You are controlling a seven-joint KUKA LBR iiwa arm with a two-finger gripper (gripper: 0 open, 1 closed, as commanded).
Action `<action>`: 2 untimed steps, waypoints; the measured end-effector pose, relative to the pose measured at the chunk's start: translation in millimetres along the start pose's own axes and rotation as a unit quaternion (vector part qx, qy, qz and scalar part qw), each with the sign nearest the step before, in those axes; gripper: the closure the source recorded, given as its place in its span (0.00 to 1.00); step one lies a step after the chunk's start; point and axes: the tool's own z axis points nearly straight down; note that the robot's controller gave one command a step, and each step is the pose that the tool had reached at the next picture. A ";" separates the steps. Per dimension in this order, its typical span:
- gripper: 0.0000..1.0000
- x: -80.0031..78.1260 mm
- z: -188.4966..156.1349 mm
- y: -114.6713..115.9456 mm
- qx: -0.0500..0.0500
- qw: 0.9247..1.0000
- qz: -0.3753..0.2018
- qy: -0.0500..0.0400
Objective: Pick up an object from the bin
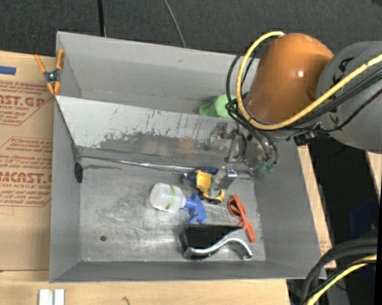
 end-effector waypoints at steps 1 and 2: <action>0.00 9.9 18.7 12.5 0.001 1.000 0.006 -0.007; 0.00 26.0 83.1 25.9 -0.001 1.000 0.029 -0.001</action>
Offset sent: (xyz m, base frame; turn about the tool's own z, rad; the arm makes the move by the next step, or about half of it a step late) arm -0.0309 0.0231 -0.0954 0.0709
